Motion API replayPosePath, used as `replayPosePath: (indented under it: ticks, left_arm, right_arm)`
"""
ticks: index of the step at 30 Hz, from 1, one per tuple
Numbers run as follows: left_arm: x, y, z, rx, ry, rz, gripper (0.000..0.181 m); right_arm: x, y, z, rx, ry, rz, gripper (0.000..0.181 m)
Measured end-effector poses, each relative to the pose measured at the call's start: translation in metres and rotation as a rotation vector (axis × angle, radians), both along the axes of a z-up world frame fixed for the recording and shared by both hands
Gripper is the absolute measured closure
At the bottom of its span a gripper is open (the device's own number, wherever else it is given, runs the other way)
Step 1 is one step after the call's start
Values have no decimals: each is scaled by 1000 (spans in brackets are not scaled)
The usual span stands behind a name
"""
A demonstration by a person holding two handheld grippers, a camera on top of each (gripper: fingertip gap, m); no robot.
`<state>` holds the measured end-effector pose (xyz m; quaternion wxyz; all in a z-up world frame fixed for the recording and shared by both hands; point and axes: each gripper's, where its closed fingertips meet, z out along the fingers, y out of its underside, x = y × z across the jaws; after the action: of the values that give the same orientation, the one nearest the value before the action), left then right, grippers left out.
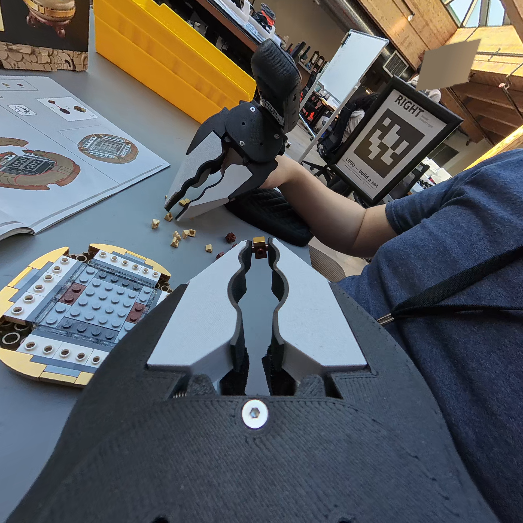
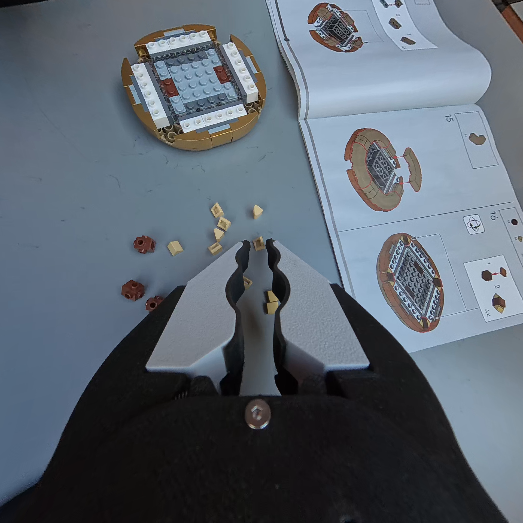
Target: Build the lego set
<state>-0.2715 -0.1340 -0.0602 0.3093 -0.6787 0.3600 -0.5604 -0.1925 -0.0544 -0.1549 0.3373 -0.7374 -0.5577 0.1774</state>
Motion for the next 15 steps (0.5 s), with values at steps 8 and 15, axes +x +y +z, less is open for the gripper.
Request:
replayPosePath:
  ticks: [8,15]
  left_arm:
    - [-1,-2,-1,3,9,-2,171]
    - [-1,-3,-2,-10,5,-4,171]
  right_arm:
    - [-1,-5,-5,-38,-32,3,174]
    - [-1,-17,-5,-45,-50,54,173]
